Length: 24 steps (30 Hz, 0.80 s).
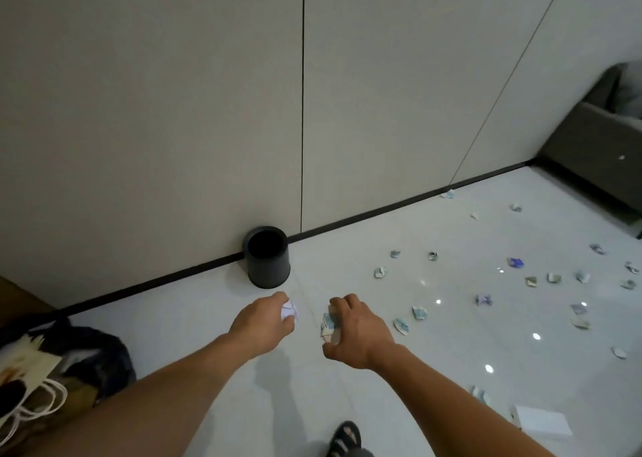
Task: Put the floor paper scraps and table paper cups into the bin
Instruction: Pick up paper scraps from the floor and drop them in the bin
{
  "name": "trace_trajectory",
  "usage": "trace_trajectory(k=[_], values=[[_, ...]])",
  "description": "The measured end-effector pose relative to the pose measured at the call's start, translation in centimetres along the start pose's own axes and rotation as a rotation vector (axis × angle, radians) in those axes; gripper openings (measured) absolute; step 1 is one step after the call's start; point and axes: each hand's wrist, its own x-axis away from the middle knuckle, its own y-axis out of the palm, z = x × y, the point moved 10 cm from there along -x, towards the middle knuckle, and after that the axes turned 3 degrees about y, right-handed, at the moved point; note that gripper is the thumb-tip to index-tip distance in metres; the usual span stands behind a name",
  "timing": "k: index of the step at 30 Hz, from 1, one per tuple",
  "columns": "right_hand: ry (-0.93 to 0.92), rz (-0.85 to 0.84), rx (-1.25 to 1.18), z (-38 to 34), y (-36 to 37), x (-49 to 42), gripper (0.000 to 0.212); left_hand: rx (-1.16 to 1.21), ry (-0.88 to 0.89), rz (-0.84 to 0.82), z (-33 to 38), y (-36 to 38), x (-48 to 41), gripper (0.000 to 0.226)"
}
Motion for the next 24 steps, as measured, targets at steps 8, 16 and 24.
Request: trace_trajectory(k=[8,16,24], values=[[-0.049,-0.031,-0.025,-0.9,-2.2,-17.8,0.082,0.076,-0.122,0.031,-3.8,-6.2,-13.8,0.005],[-0.074,-0.1,0.005,-3.5,-5.0,-31.9,0.082,0.113,-0.192,0.072,-8.2,-13.2,-24.7,0.016],[0.023,-0.169,-0.03,-6.6,-2.6,-45.4,0.086,0.12,-0.193,-0.071,-15.3,-14.6,-37.4,0.012]])
